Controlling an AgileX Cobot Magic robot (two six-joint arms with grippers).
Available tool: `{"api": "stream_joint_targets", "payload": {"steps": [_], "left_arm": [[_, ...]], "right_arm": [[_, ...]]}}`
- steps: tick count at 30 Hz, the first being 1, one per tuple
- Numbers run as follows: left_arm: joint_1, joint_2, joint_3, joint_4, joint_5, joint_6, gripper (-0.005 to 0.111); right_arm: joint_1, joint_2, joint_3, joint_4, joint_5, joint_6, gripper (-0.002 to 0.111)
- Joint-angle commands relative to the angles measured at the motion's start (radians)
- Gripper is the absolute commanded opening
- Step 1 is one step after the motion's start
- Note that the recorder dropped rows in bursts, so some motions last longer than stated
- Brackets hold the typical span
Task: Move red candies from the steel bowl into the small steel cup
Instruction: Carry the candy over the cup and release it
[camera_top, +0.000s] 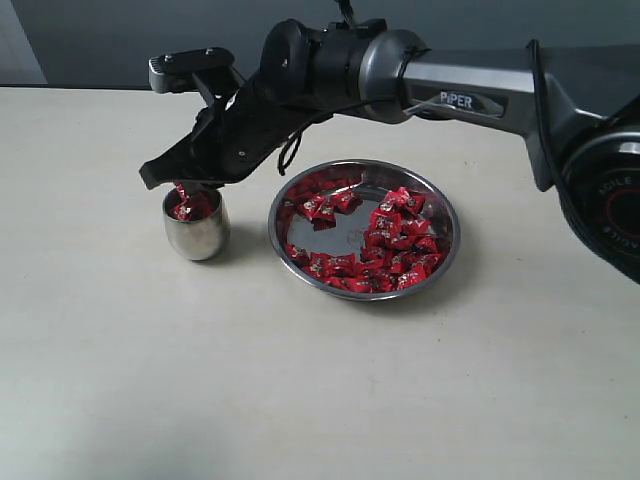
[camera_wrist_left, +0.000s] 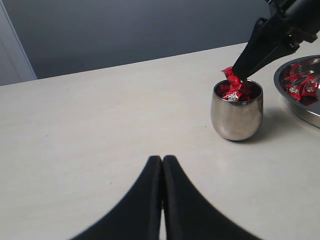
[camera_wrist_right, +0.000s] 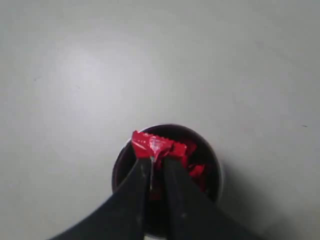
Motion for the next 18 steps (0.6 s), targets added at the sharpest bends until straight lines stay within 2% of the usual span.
{"api": "stream_joint_targets", "payload": {"steps": [1, 8, 18], "left_arm": [[-0.01, -0.004, -0.001, 0.0, -0.007, -0.006, 0.0], [-0.01, -0.004, -0.001, 0.0, -0.007, -0.006, 0.0], [-0.01, -0.004, -0.001, 0.0, -0.007, -0.006, 0.0]], "right_arm": [[-0.001, -0.003, -0.001, -0.026, -0.004, -0.007, 0.023], [-0.001, -0.013, -0.001, -0.055, 0.012, -0.007, 0.026], [-0.001, -0.107, -0.001, -0.243, 0.026, 0.095, 0.026]]}}
